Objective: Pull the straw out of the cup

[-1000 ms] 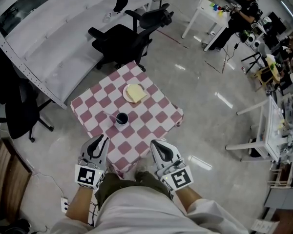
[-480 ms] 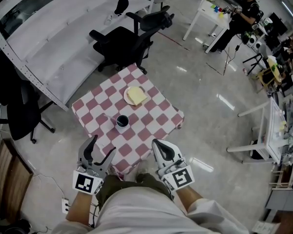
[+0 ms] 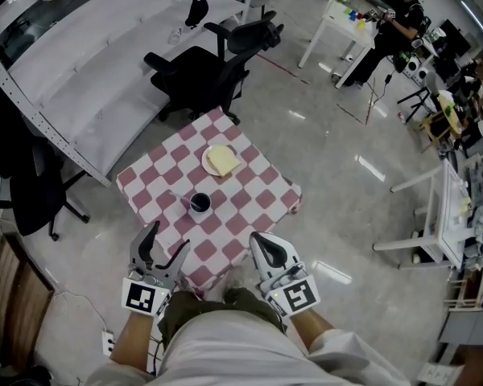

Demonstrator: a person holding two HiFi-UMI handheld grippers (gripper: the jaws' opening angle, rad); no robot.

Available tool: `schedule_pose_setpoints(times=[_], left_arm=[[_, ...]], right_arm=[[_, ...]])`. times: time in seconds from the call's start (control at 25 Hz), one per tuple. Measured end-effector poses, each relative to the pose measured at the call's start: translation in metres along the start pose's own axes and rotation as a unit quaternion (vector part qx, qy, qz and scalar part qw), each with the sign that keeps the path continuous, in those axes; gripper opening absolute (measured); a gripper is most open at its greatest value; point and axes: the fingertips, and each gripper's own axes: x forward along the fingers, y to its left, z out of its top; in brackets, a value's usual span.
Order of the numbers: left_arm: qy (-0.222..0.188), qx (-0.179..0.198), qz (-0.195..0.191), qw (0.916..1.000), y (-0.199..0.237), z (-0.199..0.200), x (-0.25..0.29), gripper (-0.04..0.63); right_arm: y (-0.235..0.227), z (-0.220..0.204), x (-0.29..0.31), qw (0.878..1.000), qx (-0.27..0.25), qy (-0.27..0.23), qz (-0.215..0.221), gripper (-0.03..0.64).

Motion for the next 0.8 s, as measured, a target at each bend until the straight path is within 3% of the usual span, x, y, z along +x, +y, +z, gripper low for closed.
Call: schedule_pose_setpoints(times=[0.8], left_arm=[[0.099,-0.053,0.022,0.9934,0.038,-0.127,0.065,0.296]], right_arm=[[-0.015,-0.014,-0.014,1.000,-0.005,0.018,-0.018,0.005]])
